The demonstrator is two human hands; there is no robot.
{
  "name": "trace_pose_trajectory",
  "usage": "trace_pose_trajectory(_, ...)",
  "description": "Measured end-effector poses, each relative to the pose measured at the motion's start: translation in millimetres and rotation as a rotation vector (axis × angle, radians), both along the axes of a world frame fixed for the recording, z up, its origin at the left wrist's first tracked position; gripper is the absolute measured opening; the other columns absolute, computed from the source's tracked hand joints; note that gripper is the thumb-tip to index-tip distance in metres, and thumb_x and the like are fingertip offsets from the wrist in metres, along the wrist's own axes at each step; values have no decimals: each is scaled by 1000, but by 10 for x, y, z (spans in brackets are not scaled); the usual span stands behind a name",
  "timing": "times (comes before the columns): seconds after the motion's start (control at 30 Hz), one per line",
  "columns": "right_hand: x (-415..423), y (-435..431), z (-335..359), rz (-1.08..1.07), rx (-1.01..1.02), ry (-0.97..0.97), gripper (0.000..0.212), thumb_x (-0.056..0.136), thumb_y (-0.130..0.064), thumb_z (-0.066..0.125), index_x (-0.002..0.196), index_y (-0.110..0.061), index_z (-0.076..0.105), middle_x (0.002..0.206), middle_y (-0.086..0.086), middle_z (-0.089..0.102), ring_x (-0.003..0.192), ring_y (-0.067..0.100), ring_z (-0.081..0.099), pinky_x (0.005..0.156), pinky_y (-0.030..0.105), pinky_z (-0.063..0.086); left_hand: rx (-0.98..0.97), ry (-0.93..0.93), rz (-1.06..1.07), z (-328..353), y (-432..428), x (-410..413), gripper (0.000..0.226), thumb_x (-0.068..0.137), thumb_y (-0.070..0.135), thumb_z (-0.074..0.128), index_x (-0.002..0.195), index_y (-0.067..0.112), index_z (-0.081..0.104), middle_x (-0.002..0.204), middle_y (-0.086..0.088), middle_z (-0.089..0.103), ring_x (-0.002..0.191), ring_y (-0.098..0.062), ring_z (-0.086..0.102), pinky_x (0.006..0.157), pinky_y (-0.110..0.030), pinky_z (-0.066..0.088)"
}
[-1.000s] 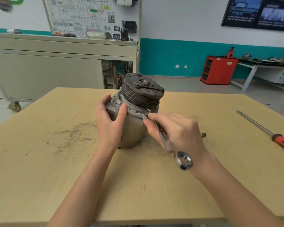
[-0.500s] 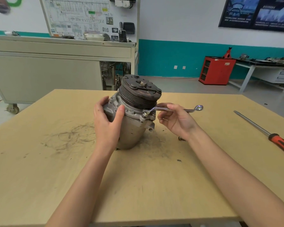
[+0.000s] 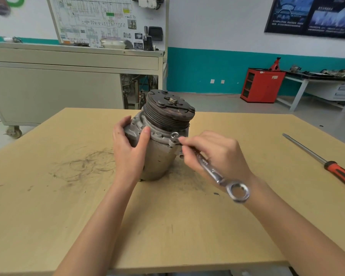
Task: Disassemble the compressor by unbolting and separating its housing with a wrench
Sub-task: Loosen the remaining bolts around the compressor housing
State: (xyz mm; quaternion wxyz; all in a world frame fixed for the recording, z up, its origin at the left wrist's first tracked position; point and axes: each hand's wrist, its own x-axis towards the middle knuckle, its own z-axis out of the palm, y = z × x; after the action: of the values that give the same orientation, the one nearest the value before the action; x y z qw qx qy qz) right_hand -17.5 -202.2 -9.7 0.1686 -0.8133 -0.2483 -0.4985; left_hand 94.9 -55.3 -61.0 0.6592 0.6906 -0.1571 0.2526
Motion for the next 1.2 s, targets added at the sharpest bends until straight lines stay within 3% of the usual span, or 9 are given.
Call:
trace_pose_trajectory(0.07, 2, 30, -79, 10, 55, -27, 19, 83, -6, 57, 81, 3, 73, 64, 9, 69, 55, 24, 63, 52, 33, 53, -1, -2, 4, 5, 3, 2, 53, 81, 46, 56, 127, 24, 44, 123, 7, 48, 107, 13, 45, 86, 3, 31)
trace_pose_trajectory(0.23, -16, -12, -262, 97, 530, 132, 15, 83, 0, 58, 88, -3, 72, 75, 1, 72, 72, 13, 70, 71, 27, 55, -6, 9, -7, -9, 12, 13, 57, 80, 48, 56, 130, 22, 45, 124, 9, 49, 115, -2, 47, 91, -2, 34)
trace_pose_trajectory(0.37, -6, 32, -300, 81, 554, 131, 14, 85, -10, 60, 89, -5, 73, 75, -3, 71, 73, 7, 68, 73, 14, 50, -5, 2, 5, -10, 3, 31, 59, 80, 47, 56, 131, 20, 45, 124, 8, 49, 116, -3, 47, 93, -5, 34)
trace_pose_trajectory(0.57, -5, 90, -378, 193, 745, 264, 13, 86, -11, 58, 88, -16, 69, 74, -3, 73, 71, 8, 70, 73, 28, 57, -9, -5, 10, -8, -3, 19, 57, 81, 46, 56, 130, 19, 46, 121, 10, 48, 108, 8, 47, 89, 1, 32)
trace_pose_trajectory(0.77, 257, -451, -125, 667, 941, 742, 32, 87, -4, 47, 88, -17, 76, 76, 6, 73, 75, 18, 69, 67, 25, 54, -10, 3, -5, -3, -1, 7, 56, 81, 47, 55, 129, 22, 44, 123, 8, 49, 110, 4, 48, 91, -1, 34)
trace_pose_trajectory(0.9, 547, -678, 95, 695, 882, 1011, 30, 87, -8, 47, 89, -14, 77, 79, 8, 73, 75, 19, 69, 66, 26, 54, -5, 6, 4, -4, -3, 4, 57, 81, 47, 56, 130, 20, 45, 123, 9, 48, 109, 4, 47, 87, 2, 31)
trace_pose_trajectory(1.0, 608, -680, 173, 666, 908, 971, 32, 88, -10, 46, 83, -10, 77, 74, 9, 73, 68, 19, 70, 60, 25, 54, 1, 6, -2, -9, 4, 0, 58, 81, 47, 56, 131, 21, 45, 123, 8, 48, 113, -1, 46, 89, 1, 33)
trace_pose_trajectory(1.1, 451, -613, 187, 515, 909, 739, 36, 93, -15, 44, 79, -12, 77, 68, 10, 72, 63, 22, 69, 57, 26, 54, 2, 5, -9, -9, 5, -1, 55, 81, 47, 56, 130, 23, 44, 125, 8, 49, 115, -1, 47, 92, -3, 34)
trace_pose_trajectory(1.2, 169, -396, 179, 270, 715, 518, 25, 90, -19, 49, 81, -18, 73, 65, 2, 72, 57, 12, 67, 51, 16, 50, -10, 10, -18, -8, 4, -3, 52, 82, 46, 56, 128, 26, 43, 125, 8, 49, 110, 9, 47, 88, 1, 33)
